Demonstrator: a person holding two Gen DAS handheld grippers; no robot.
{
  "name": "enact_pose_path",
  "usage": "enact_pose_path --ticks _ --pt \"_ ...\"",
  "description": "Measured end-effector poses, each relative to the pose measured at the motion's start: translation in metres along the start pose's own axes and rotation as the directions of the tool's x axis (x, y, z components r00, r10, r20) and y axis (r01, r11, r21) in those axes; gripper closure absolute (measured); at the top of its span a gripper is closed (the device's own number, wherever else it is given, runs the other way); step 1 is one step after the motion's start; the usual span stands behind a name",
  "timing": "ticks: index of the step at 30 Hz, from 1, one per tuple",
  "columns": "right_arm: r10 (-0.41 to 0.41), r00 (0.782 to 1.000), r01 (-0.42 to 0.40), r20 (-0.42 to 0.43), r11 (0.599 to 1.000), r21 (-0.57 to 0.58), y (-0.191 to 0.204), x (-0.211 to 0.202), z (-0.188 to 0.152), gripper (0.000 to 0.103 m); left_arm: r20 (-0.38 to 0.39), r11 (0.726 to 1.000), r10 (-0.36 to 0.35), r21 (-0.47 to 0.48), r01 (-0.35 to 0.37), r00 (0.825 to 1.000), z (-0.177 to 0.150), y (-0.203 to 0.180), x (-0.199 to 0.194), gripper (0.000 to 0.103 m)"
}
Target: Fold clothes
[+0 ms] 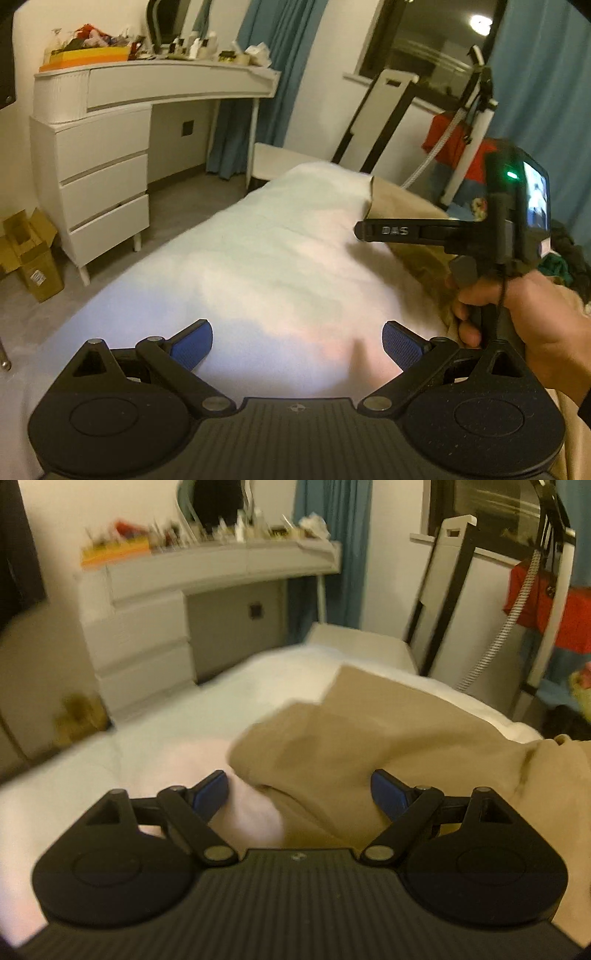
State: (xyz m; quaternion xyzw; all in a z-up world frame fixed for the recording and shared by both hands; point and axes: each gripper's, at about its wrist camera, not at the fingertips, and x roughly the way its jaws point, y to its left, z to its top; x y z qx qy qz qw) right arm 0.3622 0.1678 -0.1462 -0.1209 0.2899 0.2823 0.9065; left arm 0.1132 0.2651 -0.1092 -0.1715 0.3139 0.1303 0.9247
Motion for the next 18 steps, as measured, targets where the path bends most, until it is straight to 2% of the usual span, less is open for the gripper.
enact_pose_path --ticks 2,3,4,7,11,12,15,18 --pt "-0.036 0.999 0.035 0.018 0.999 0.012 -0.002 -0.004 0.002 0.055 0.006 1.000 0.013 -0.027 -0.013 1.000 -0.008 -0.012 -0.001 0.003" --pt "-0.054 0.998 0.054 0.028 0.998 0.028 -0.004 -0.008 0.004 0.084 0.014 1.000 0.016 -0.012 -0.016 1.000 -0.012 -0.019 -0.002 0.003" --pt "-0.077 0.997 0.075 0.032 0.996 0.050 -0.008 -0.013 0.006 0.092 0.021 1.000 0.014 0.016 -0.014 1.000 -0.014 -0.026 -0.004 0.003" --pt "-0.098 0.988 0.084 0.116 0.989 0.125 -0.028 -0.047 0.012 0.093 0.060 0.998 -0.024 0.062 0.020 0.998 -0.017 -0.038 -0.015 0.004" --pt "-0.178 0.956 0.113 0.232 0.956 0.270 -0.073 -0.104 0.014 0.094 0.128 0.995 0.043 0.084 -0.054 0.991 -0.016 -0.045 -0.032 0.004" --pt "-0.206 0.944 0.119 0.258 0.941 0.317 -0.087 -0.119 0.010 0.095 0.128 0.996 0.038 0.078 -0.048 0.991 -0.016 -0.046 -0.035 0.004" --pt "-0.321 0.899 0.157 0.297 0.871 0.465 -0.134 -0.158 -0.018 0.095 0.124 0.996 0.022 0.083 -0.033 0.992 -0.019 -0.052 -0.041 0.004" --pt "-0.441 0.852 0.204 0.282 0.776 0.597 -0.181 -0.187 -0.054 0.095 0.112 0.993 0.003 0.116 -0.017 0.994 -0.025 -0.062 -0.043 0.004"
